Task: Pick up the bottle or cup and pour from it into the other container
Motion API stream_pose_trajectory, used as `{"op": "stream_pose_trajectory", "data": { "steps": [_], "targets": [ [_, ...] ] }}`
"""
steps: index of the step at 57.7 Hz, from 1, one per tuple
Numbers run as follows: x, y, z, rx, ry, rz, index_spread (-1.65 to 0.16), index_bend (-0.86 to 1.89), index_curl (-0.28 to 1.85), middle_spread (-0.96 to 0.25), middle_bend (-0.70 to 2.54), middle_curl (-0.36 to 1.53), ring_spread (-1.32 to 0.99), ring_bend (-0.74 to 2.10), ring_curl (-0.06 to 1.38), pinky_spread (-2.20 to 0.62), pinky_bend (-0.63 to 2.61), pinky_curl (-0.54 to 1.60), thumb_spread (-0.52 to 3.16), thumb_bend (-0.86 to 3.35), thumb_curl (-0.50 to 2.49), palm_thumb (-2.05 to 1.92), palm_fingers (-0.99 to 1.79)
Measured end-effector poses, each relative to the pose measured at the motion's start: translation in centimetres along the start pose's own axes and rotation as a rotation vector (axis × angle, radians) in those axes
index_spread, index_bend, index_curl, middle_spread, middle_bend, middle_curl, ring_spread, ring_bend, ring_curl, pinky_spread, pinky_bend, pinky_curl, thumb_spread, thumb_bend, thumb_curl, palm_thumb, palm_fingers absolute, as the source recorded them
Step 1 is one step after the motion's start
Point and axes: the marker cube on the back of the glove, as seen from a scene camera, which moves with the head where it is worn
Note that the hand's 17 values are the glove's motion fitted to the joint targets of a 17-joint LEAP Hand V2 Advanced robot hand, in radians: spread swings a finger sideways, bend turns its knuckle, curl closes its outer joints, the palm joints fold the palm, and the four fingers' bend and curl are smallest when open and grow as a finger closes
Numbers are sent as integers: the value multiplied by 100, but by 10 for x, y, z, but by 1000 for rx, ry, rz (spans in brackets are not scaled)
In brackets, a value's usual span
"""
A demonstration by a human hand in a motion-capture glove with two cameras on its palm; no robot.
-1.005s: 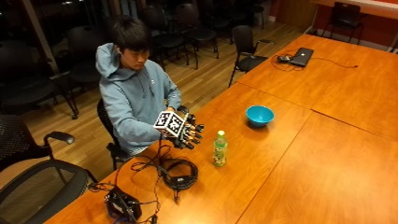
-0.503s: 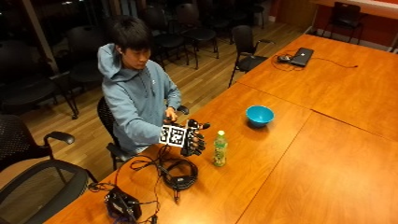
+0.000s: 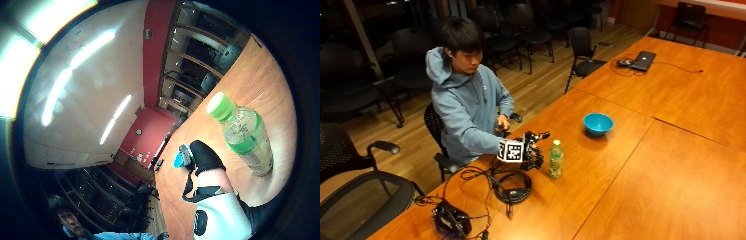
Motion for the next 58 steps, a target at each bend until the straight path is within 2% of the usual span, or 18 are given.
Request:
{"op": "stream_pose_trajectory", "data": {
  "steps": [26,48,58],
  "targets": [
    [11,16,45,-4,-100,84,-18,13,22,14,22,35,14,46,29,25,70,28,89,-3,37,71,8],
    [13,6,72,-30,-154,149,-17,13,22,14,21,35,14,48,30,25,70,28,88,-3,36,71,9],
    [15,8,85,13,-197,145,-18,13,22,14,20,35,15,52,30,24,71,28,87,-3,36,71,15]
  ]
}}
